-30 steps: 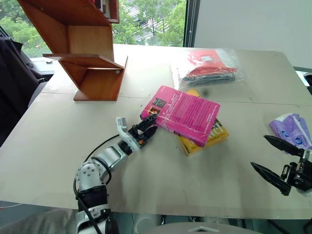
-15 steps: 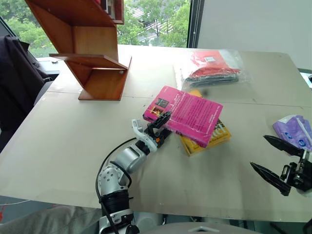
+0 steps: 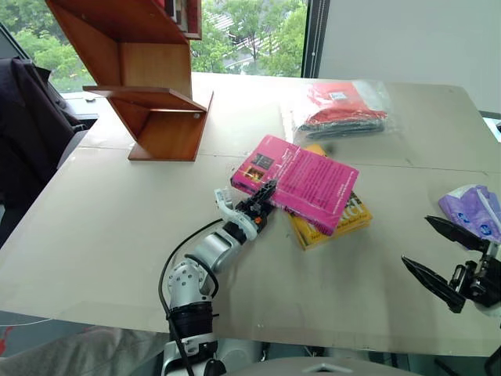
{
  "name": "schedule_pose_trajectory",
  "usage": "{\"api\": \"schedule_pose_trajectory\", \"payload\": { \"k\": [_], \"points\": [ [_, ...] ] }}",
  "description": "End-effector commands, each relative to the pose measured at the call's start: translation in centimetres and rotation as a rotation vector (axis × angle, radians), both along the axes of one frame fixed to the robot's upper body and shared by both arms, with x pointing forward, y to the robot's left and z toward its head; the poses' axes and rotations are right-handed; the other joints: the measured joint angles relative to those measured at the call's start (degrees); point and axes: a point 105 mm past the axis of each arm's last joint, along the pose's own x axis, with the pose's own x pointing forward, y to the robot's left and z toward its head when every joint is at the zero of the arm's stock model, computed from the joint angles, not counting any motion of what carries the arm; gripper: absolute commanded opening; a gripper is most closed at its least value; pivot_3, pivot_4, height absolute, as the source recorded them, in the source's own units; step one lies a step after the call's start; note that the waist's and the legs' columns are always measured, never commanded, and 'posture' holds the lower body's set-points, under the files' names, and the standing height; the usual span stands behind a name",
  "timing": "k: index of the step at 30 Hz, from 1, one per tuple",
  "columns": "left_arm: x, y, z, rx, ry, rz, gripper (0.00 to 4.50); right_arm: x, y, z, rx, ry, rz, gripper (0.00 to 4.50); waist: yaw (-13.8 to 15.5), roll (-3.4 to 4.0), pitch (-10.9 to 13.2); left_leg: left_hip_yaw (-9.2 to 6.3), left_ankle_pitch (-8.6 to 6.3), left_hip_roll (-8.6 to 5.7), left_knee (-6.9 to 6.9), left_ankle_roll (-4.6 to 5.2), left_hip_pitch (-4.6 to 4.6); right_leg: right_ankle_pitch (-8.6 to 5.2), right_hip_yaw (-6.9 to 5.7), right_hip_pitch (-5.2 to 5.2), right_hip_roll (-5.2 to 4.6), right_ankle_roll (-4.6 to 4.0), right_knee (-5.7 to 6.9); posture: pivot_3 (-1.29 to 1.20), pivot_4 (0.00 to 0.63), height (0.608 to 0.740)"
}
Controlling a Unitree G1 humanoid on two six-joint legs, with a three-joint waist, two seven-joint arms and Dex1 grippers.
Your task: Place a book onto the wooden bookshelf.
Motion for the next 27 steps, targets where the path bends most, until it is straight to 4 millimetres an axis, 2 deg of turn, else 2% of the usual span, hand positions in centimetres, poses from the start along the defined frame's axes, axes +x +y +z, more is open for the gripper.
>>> {"api": "schedule_pose_trajectory", "payload": {
  "k": [1,3,8,11,15,17,20,21,23,24,25,27],
  "points": [
    [0.0,-1.1,-0.6,-0.042,0.028,-0.022,0.89,0.0,0.2,0.8,-0.011,-0.04,0.006,4.5,0.0,0.02,0.0,0.0,0.0,0.0,0.0,0.0,0.01,0.0,0.0,0.0,0.0,0.0,0.0,0.0,0.15,0.74],
    [0.1,-0.9,-0.4,-0.044,0.02,-0.016,0.34,0.0,0.1,0.8,-0.012,-0.037,0.008,4.5,0.0,0.0,0.0,-0.01,0.0,0.0,0.0,0.0,0.0,0.0,-0.01,0.0,0.01,-0.01,0.01,0.0,0.15,0.74],
    [-0.3,0.1,1.2,-0.018,-0.057,-0.008,0.33,0.1,-0.1,0.6,-0.013,-0.032,0.014,4.5,0.0,-0.06,0.0,-0.02,0.0,0.0,0.0,0.0,-0.03,0.01,-0.01,-0.01,0.01,0.02,0.01,0.0,0.15,0.74],
    [-0.6,1.3,3.4,0.026,-0.17,0.018,0.33,0.2,-0.2,0.4,-0.01,-0.032,0.021,4.5,-0.4,-0.26,0.2,-0.03,0.0,0.0,0.0,0.0,-0.08,0.01,-0.01,-0.04,0.0,0.02,0.0,0.0,0.15,0.74],
    [-2.2,2.4,7.8,0.258,-0.462,0.007,0.33,0.6,-0.1,0.4,-0.011,-0.035,0.038,4.5,-0.7,-0.58,0.6,-0.05,0.01,0.06,-0.01,-0.03,-0.22,0.03,-0.03,-0.18,0.07,0.04,0.0,0.0,0.15,0.74],
    [-3.1,2.6,10.3,0.464,-0.65,-0.013,0.33,1.0,-0.2,0.6,-0.015,-0.032,0.046,4.5,-0.7,-0.51,0.7,-0.04,0.01,0.07,-0.01,-0.04,-0.25,0.04,-0.03,-0.2,0.07,0.04,-0.01,0.0,0.15,0.74],
    [-3.0,3.6,14.0,0.756,-0.873,0.055,0.33,1.6,-0.1,0.7,-0.028,-0.003,0.061,4.5,-0.4,-0.35,0.8,-0.05,0.02,0.03,0.01,-0.04,-0.27,0.04,-0.09,-0.18,0.07,0.05,-0.08,0.0,0.15,0.74],
    [-2.7,4.4,16.1,0.971,-1.002,0.11,0.33,2.2,-0.2,1.1,-0.026,-0.012,0.076,4.5,-0.3,-0.35,0.9,-0.07,0.02,0.02,0.01,-0.04,-0.3,0.04,-0.12,-0.16,0.08,0.05,-0.11,0.0,0.15,0.74],
    [-2.7,5.4,18.7,1.312,-1.19,0.176,0.33,3.1,-0.4,1.7,-0.019,-0.029,0.098,4.5,-0.6,-0.48,1.2,-0.08,0.05,0.02,0.02,-0.1,-0.28,0.04,-0.13,-0.13,0.18,0.04,-0.12,0.0,0.15,0.74],
    [-2.0,6.9,19.9,1.53,-1.243,0.239,0.33,3.6,-0.5,2.1,-0.007,-0.036,0.11,4.5,-1.0,-0.5,1.3,-0.09,0.07,0.02,0.0,-0.12,-0.3,0.05,-0.13,-0.14,0.2,0.05,-0.19,0.0,0.15,0.74],
    [-1.5,7.9,20.7,1.661,-1.268,0.278,0.33,4.0,-0.6,2.3,0.0,-0.039,0.117,4.5,-1.1,-0.28,1.3,-0.02,0.07,0.0,-0.03,-0.13,-0.22,0.05,-0.07,-0.13,0.28,0.05,-0.17,0.0,0.15,0.74],
    [-1.4,9.6,23.6,1.83,-1.335,0.398,0.33,4.9,-0.8,2.7,0.01,-0.048,0.142,4.5,-1.3,-0.3,1.4,0.04,0.07,-0.06,-0.19,-0.13,-0.15,0.07,0.03,-0.12,0.27,0.1,-0.25,0.0,0.15,0.74]
  ]
}}
